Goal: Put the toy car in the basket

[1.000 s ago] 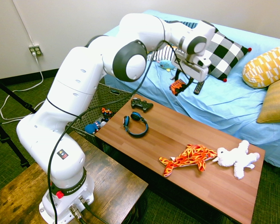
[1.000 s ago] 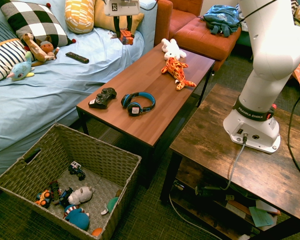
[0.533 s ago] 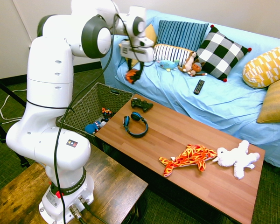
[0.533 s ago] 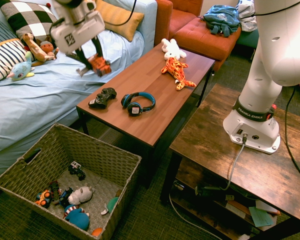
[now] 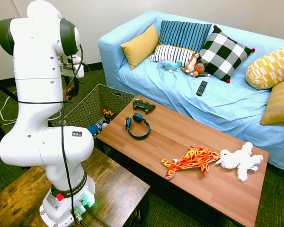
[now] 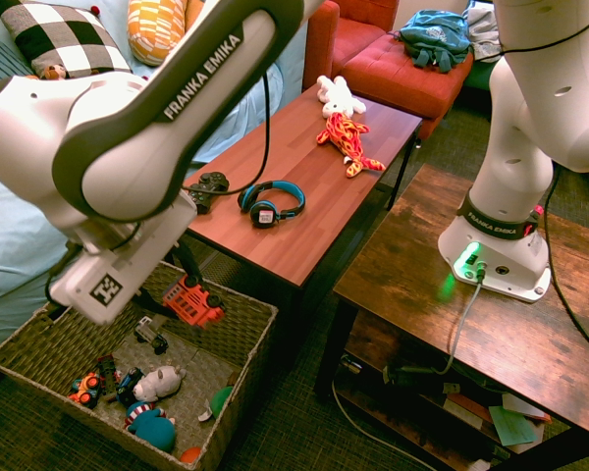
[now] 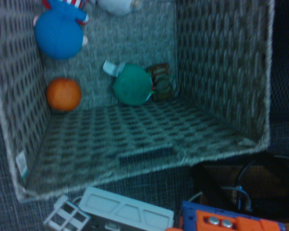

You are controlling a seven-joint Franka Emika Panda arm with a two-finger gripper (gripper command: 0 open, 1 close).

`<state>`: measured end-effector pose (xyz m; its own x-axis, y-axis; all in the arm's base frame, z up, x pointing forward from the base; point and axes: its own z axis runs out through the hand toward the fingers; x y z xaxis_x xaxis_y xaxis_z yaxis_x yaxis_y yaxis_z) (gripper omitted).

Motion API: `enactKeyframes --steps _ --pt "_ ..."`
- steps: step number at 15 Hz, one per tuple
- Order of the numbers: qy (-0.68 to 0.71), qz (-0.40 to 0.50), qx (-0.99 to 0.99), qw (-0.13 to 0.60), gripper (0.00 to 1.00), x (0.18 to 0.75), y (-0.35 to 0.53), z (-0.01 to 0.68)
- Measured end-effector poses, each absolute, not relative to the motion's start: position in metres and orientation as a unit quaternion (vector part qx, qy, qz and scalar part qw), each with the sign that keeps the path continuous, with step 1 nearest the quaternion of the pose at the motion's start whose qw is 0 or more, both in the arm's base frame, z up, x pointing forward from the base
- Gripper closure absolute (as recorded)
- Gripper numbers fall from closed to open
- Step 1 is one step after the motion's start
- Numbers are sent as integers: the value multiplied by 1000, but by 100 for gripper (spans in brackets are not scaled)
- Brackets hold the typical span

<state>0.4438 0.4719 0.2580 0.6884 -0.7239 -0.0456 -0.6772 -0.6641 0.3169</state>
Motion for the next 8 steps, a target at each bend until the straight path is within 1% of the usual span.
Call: enactKeyframes --steps 2,8 --pt "-395 -83 906 128 0 459 462 271" --pt "-403 -73 906 107 0 465 454 304"
